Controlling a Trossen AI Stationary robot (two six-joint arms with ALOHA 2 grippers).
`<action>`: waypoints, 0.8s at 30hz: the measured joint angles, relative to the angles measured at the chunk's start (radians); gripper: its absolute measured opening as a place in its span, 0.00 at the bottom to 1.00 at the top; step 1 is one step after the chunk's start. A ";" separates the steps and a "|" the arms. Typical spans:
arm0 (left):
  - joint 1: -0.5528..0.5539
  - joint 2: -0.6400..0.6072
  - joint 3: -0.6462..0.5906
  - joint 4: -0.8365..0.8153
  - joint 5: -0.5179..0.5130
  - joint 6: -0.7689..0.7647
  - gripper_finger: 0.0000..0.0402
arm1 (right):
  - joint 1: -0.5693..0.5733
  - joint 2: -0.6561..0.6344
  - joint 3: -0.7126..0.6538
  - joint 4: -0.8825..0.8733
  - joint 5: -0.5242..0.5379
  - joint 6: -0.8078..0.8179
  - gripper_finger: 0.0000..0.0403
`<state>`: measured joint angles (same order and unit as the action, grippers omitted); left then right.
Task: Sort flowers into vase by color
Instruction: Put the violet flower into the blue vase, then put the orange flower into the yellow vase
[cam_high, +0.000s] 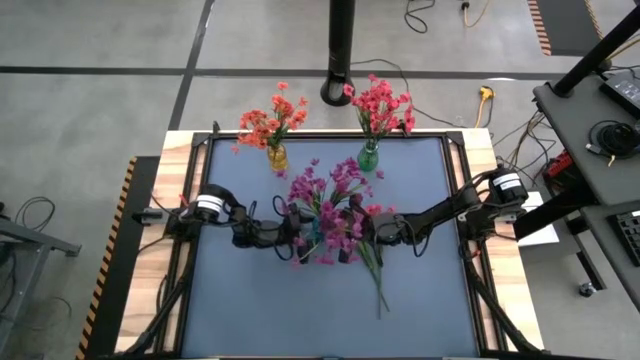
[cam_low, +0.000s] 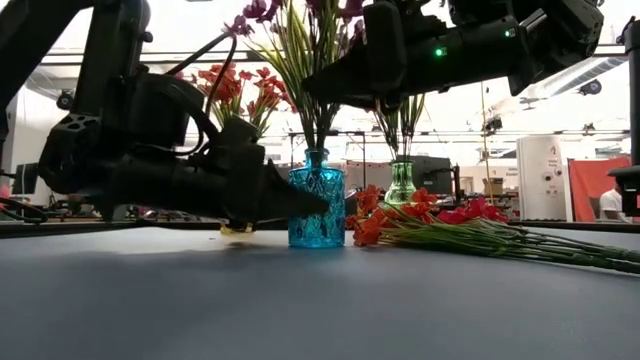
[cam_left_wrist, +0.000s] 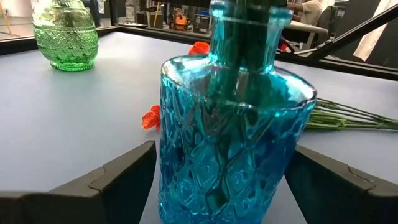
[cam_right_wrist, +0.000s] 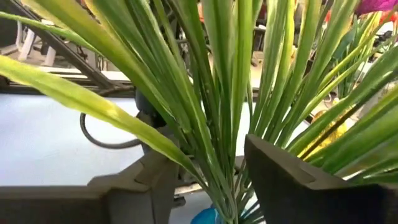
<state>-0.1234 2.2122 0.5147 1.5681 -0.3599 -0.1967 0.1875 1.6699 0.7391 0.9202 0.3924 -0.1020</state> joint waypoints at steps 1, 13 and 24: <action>0.000 -0.005 -0.005 0.000 0.000 0.000 0.80 | 0.000 0.000 0.000 -0.001 0.001 0.000 0.45; -0.013 -0.035 -0.044 0.002 -0.035 -0.031 0.80 | 0.000 0.000 0.000 -0.039 0.011 0.015 0.55; -0.033 -0.035 -0.046 0.001 -0.051 -0.067 0.80 | 0.004 -0.059 0.000 -0.166 0.020 0.045 0.58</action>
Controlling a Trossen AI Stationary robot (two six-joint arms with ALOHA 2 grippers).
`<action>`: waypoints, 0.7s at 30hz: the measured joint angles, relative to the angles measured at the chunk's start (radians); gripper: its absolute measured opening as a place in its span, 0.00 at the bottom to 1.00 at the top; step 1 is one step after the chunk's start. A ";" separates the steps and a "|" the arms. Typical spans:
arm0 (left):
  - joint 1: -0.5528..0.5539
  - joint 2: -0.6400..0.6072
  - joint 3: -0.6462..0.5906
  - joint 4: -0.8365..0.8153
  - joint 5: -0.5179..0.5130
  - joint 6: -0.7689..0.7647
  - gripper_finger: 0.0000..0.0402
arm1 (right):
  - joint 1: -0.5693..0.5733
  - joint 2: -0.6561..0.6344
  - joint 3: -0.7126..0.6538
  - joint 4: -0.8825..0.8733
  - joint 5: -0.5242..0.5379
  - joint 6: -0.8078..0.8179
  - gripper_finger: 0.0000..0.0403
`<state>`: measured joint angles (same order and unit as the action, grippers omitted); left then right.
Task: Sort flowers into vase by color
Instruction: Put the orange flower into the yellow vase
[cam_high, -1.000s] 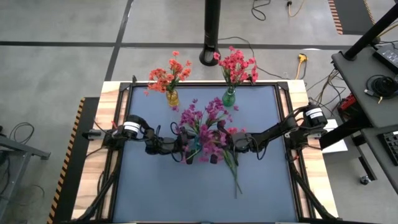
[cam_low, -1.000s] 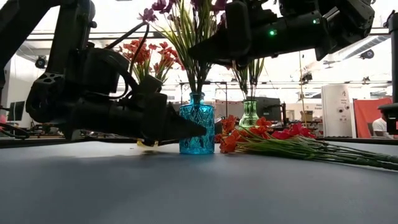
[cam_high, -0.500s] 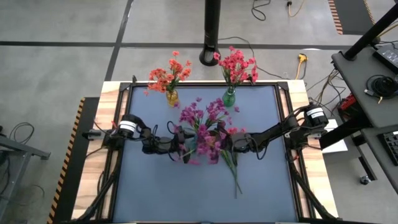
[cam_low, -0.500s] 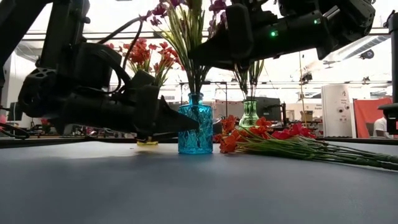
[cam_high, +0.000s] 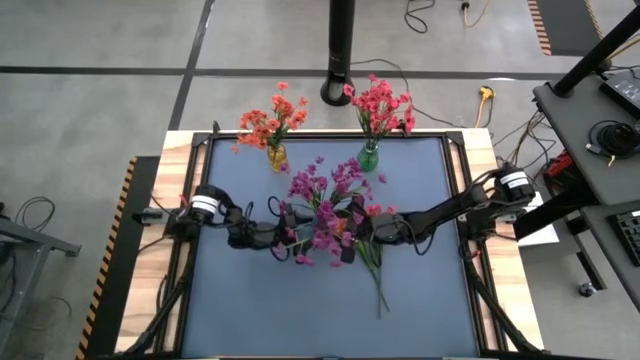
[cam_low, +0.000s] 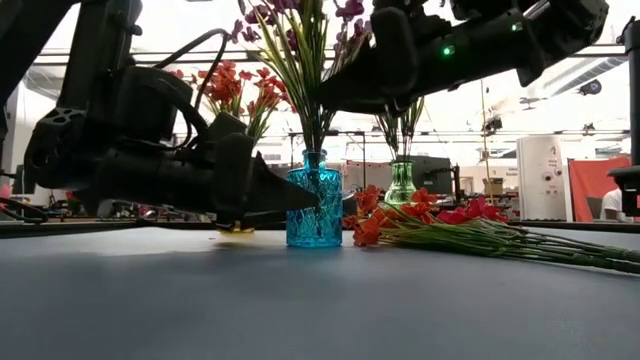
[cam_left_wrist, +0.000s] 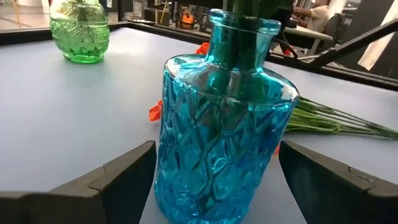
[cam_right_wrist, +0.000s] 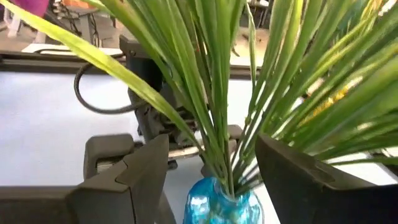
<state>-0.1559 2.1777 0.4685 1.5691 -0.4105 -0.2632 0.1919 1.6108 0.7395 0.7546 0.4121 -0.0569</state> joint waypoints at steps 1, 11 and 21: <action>-0.001 0.000 0.000 -0.004 -0.003 -0.009 0.80 | 0.000 -0.011 0.000 -0.025 0.000 0.010 0.58; -0.010 -0.009 -0.027 -0.017 -0.026 -0.078 0.80 | 0.000 -0.088 0.000 -0.223 0.000 0.094 0.60; -0.022 -0.107 -0.104 -0.025 -0.026 -0.134 0.79 | 0.009 -0.134 -0.001 -0.415 0.000 0.228 0.60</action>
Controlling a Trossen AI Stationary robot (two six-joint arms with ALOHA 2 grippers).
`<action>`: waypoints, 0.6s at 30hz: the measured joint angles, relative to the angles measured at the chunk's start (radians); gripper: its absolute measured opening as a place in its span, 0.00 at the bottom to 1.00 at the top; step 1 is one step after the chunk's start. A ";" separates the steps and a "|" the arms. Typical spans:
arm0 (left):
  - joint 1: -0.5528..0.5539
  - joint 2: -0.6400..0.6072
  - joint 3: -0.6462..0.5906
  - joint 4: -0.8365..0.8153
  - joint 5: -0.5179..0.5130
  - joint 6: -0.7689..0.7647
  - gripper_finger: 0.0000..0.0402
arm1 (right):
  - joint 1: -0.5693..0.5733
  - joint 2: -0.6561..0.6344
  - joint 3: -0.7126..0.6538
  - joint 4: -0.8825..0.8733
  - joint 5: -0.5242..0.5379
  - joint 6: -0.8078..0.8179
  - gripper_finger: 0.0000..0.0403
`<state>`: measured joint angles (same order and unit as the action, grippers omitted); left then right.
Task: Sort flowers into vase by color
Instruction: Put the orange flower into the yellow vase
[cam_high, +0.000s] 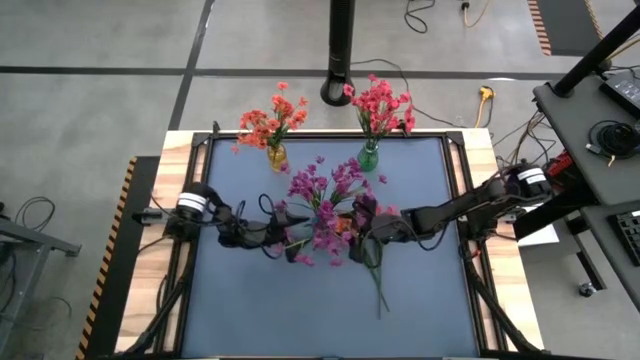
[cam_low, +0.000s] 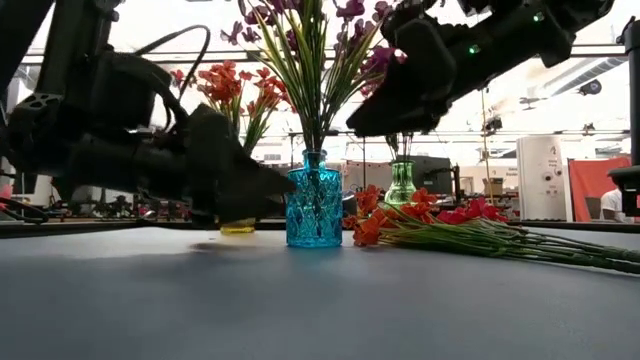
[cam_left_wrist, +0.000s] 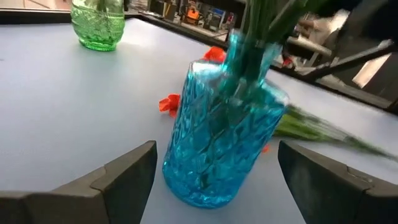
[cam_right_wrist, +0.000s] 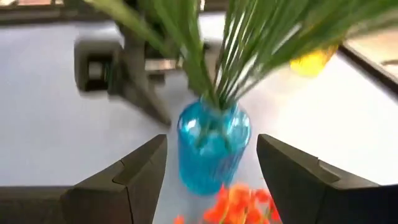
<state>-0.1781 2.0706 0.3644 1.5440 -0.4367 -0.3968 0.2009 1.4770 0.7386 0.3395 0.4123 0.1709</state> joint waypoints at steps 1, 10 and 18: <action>-0.002 -0.015 -0.010 0.000 0.000 -0.012 0.79 | 0.006 -0.005 0.000 -0.028 0.000 0.022 0.60; -0.088 -0.168 -0.123 0.008 -0.012 -0.041 0.78 | 0.109 -0.021 -0.001 -0.256 -0.001 0.294 0.60; -0.161 -0.258 -0.131 0.009 -0.025 -0.120 0.78 | 0.190 0.038 -0.001 -0.358 -0.001 0.534 0.64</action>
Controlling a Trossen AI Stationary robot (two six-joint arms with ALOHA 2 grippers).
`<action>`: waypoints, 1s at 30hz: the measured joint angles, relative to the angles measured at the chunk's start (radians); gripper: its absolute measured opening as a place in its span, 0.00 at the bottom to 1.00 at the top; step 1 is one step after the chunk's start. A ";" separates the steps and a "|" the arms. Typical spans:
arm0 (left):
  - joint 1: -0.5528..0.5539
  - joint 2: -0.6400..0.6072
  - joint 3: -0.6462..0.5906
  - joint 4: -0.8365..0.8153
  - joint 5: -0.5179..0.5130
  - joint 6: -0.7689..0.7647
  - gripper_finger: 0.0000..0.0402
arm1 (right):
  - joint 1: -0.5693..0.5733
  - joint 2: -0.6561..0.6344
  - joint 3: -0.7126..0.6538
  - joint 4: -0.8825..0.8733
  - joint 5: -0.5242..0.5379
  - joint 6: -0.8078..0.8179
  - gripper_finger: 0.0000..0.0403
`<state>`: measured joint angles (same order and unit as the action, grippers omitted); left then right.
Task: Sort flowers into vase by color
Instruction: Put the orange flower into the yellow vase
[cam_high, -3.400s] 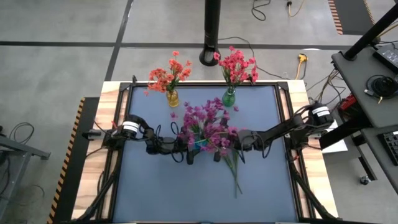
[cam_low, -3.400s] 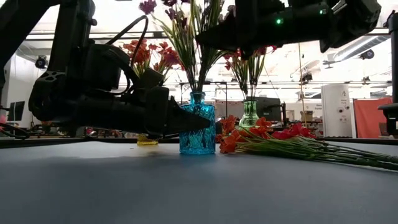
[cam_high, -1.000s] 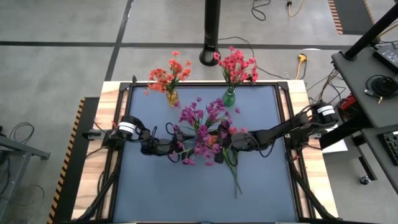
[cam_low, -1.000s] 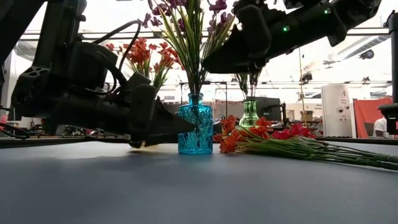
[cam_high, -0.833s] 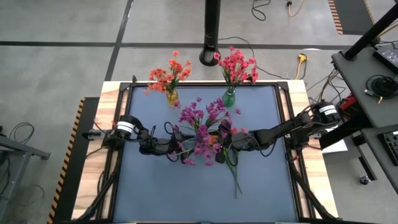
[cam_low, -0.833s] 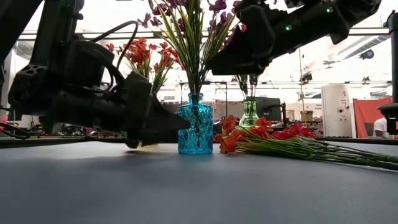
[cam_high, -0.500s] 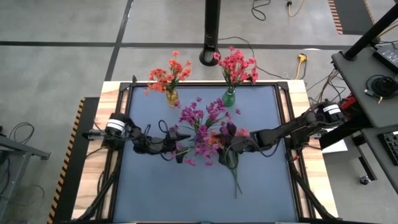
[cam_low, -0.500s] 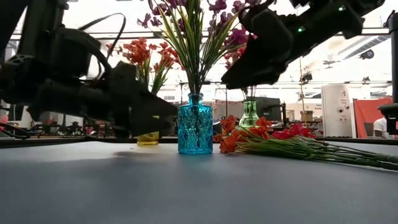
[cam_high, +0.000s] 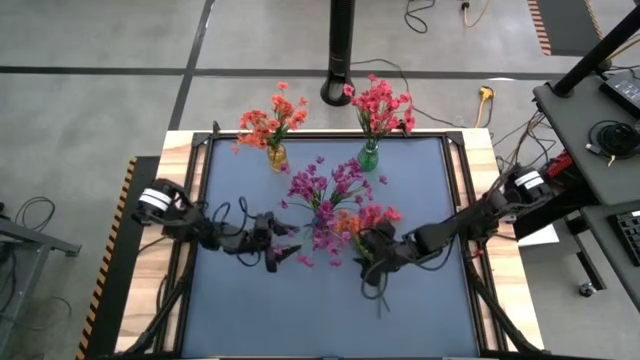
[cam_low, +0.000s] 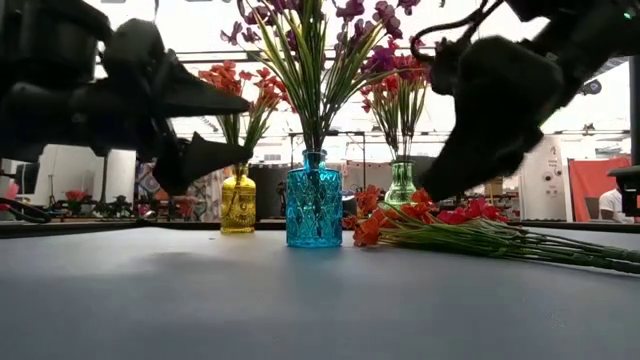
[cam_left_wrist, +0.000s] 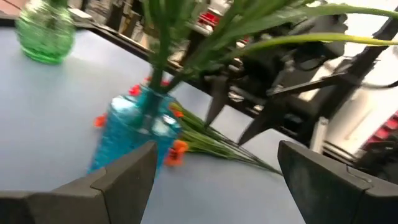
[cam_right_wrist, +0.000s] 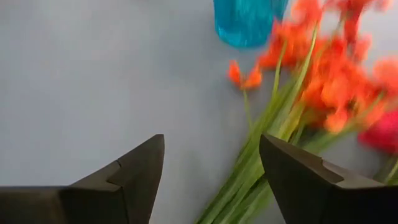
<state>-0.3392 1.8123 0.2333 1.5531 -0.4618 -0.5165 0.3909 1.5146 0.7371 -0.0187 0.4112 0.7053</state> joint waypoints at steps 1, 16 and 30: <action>-0.011 0.000 0.000 0.000 0.000 -0.006 0.78 | 0.009 0.008 0.000 -0.019 -0.001 0.028 0.64; -0.226 0.000 0.065 -0.011 -0.257 -0.025 0.78 | 0.068 0.130 0.010 -0.119 0.022 0.219 0.60; -0.264 0.000 0.122 -0.056 -0.263 -0.025 0.78 | 0.067 0.071 0.004 -0.228 -0.007 0.215 0.16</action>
<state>-0.6033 1.8126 0.3553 1.4970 -0.7247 -0.5415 0.4580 1.5860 0.7413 -0.2466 0.4039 0.9199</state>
